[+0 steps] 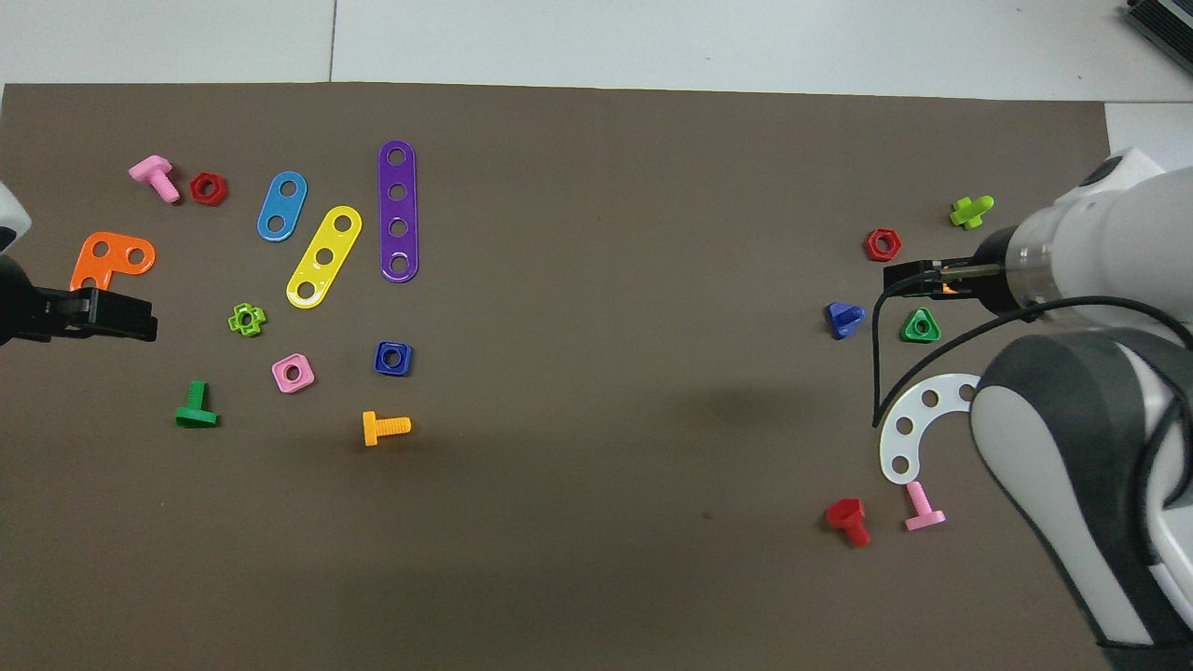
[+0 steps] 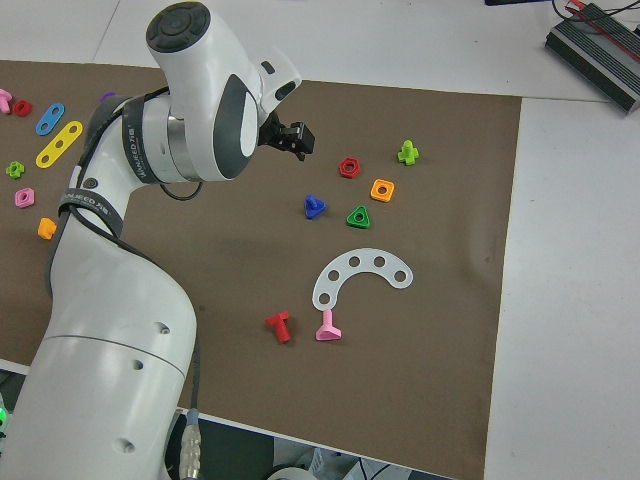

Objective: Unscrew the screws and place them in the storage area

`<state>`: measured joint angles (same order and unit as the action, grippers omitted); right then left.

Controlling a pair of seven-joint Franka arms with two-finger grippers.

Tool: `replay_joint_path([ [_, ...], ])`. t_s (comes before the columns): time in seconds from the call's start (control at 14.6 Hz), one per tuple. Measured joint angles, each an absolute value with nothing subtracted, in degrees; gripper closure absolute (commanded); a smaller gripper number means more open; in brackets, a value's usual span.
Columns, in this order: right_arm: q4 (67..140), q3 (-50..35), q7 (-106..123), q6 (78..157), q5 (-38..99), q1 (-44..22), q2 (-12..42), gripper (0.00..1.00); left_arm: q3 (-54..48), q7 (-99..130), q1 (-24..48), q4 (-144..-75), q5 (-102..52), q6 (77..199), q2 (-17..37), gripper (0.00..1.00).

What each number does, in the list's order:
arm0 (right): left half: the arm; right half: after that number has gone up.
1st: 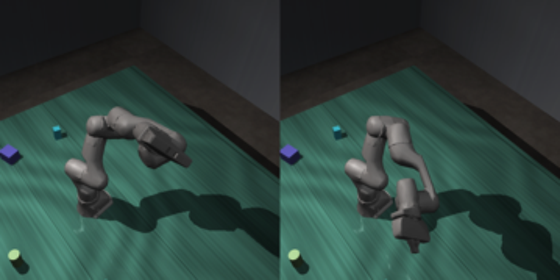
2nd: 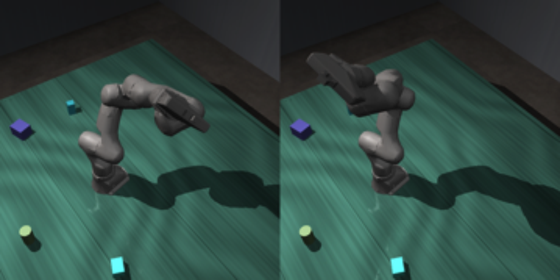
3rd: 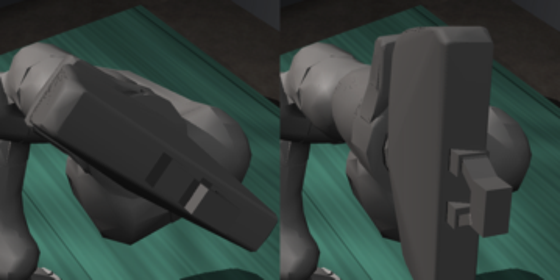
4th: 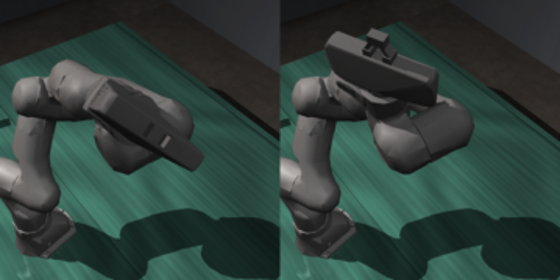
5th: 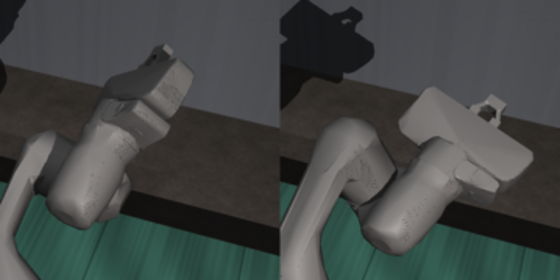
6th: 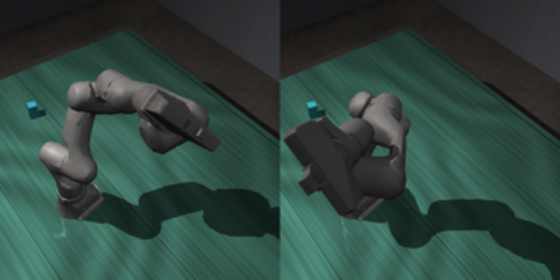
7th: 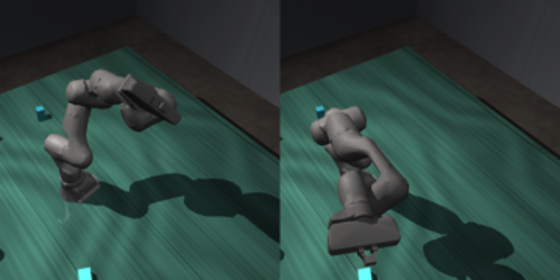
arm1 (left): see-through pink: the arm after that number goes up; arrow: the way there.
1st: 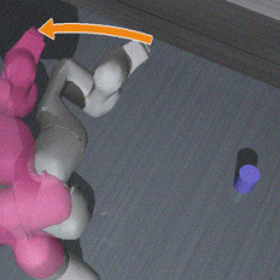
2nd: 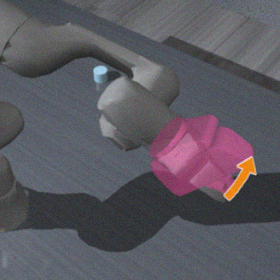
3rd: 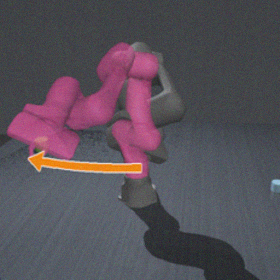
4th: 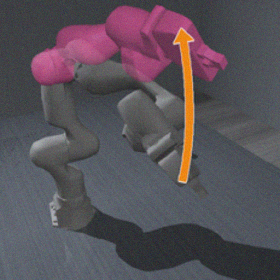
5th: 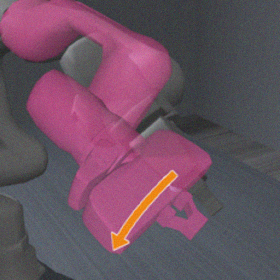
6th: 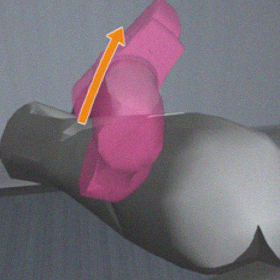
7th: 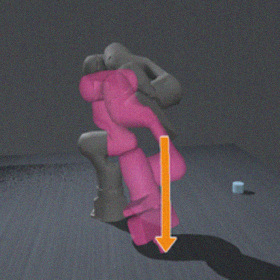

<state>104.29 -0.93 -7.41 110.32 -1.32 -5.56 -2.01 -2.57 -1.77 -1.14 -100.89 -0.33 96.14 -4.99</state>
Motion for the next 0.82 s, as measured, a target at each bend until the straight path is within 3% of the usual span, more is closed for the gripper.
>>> replay_joint_path([
  [0.21, 96.88, -0.64, -7.41, 101.41, -1.29, -5.38, -2.34, 0.01, -2.57, -1.79, -1.14, -101.06, -0.33, 96.14, -5.0, 0.0],
  [0.55, 89.77, -0.31, -7.4, 93.26, -1.28, -3.08, -1.8, 0.01, -2.57, -1.89, -1.14, -101.7, -0.33, 96.14, -5.26, 0.0],
  [0.82, 88.84, -0.33, -7.36, 90.26, -1.1, -2.5, -0.92, 0.0, -2.57, -1.93, -1.14, -101.78, -0.33, 96.14, -5.32, 0.0],
])
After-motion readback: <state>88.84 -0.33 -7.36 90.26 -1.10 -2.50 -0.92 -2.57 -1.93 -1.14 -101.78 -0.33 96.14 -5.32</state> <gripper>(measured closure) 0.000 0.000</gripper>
